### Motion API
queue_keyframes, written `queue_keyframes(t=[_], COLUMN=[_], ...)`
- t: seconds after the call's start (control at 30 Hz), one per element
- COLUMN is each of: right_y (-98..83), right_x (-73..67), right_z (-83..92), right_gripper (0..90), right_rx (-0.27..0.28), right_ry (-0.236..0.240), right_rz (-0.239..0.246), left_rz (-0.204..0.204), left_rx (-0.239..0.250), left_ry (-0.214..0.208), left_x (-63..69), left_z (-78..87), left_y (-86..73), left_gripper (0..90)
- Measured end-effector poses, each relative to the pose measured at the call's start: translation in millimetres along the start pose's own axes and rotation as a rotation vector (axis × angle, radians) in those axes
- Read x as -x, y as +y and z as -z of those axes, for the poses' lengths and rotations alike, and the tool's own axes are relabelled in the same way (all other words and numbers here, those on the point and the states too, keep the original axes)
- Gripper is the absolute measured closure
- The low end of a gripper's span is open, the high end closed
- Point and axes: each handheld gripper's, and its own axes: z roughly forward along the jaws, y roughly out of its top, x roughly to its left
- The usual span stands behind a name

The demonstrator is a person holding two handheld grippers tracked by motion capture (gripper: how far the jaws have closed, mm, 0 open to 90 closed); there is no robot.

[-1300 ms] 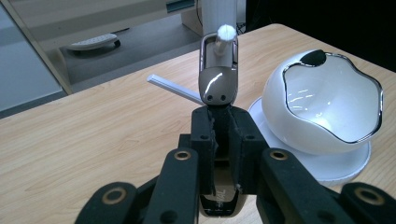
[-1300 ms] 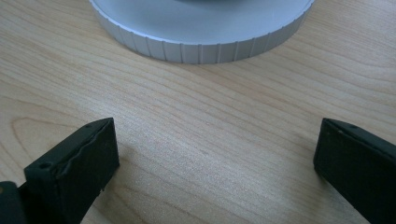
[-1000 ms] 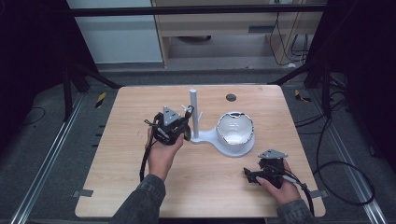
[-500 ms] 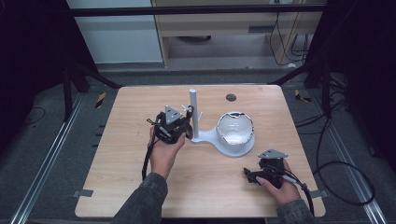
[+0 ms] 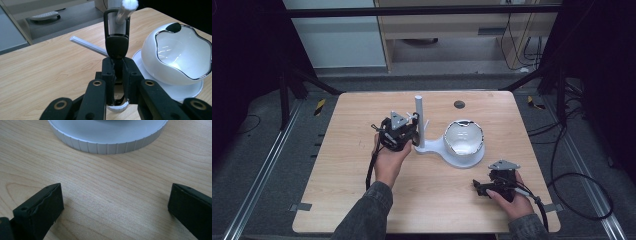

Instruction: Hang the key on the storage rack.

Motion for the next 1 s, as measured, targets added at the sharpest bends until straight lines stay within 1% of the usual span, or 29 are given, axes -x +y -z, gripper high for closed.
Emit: queue_keyframes(t=[0.17,0.27,0.37,0.6,0.7,0.87,0.97,1.0], right_y=[0.0,0.1,0.0,0.0,0.0,-0.1,-0.1,-0.1], right_x=[0.0,0.0,-0.1,0.0,-0.1,0.0,0.0,0.0], right_z=[0.0,0.0,0.1,0.1,0.1,-0.2,-0.2,-0.2], right_gripper=[0.4,0.4,0.4,0.4,0.4,0.4,0.5,0.5], right_rx=[-0.001,-0.001,-0.001,0.000,0.000,0.002,0.002,0.002], right_ry=[0.000,-0.001,-0.001,-0.002,-0.002,-0.005,-0.005,-0.005], right_rz=[0.000,0.000,0.000,0.000,-0.001,0.003,0.004,0.004], left_rz=[0.007,0.018,0.015,0.017,0.009,0.015,0.007,0.001], left_rx=[0.006,0.007,0.004,0.011,0.007,0.012,0.010,0.014], left_ry=[-0.005,-0.021,-0.026,-0.029,-0.026,-0.019,-0.021,-0.022], left_x=[-1.1,-3.3,-4.5,-2.7,-2.8,-2.6,-1.5,-1.4], left_z=[-3.0,-4.7,-6.1,-9.4,-9.5,-8.0,-5.9,-5.2], left_y=[0.0,0.1,0.7,1.3,0.8,0.8,1.0,1.2], left_gripper=[80.3,80.3,80.3,79.8,78.9,72.7,69.0,69.0])
